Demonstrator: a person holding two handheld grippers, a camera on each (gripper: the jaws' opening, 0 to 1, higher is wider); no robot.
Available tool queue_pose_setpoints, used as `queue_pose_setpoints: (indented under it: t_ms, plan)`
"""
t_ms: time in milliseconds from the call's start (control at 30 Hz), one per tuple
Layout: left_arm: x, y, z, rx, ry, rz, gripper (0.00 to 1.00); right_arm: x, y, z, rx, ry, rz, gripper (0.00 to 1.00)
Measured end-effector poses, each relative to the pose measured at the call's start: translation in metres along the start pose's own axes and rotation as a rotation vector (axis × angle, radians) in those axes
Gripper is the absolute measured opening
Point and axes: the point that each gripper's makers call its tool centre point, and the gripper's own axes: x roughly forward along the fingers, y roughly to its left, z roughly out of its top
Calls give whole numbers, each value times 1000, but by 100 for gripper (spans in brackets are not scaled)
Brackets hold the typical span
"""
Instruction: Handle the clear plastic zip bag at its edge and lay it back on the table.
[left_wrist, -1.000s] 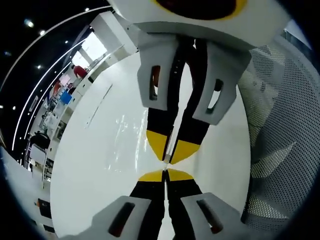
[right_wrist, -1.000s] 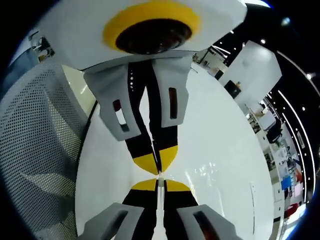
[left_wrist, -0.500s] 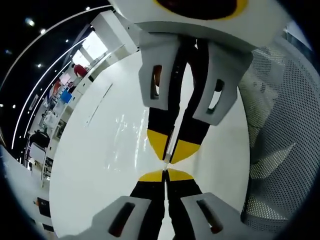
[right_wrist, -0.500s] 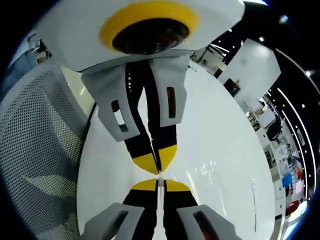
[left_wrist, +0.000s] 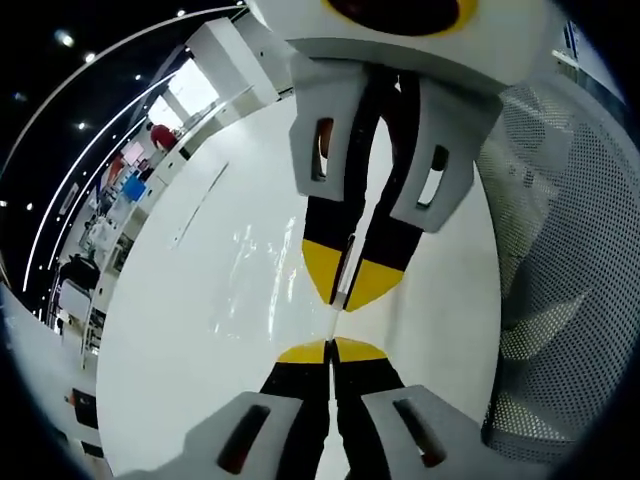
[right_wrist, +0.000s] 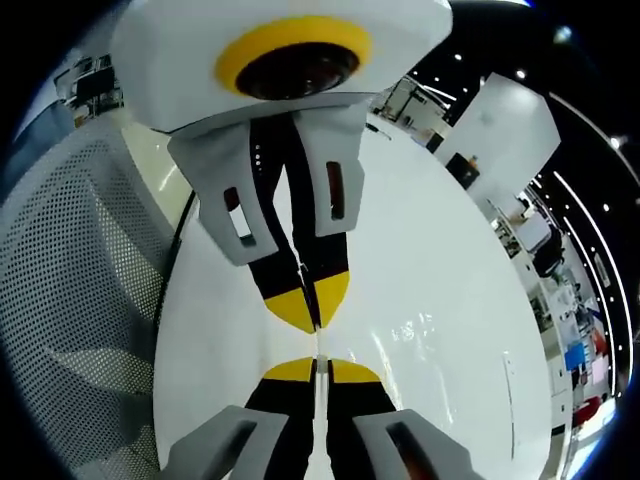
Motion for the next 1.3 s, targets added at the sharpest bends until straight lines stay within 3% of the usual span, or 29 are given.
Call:
queue_pose_setpoints:
  t_ms: [567, 1300]
  plan:
    - [-1, 3, 0, -8, 5, 10, 0, 0, -2, -3, 14, 19, -11, 3]
    - [1, 0, -1, -4, 2, -4, 0, 5, 1, -3, 2, 32, 4, 0]
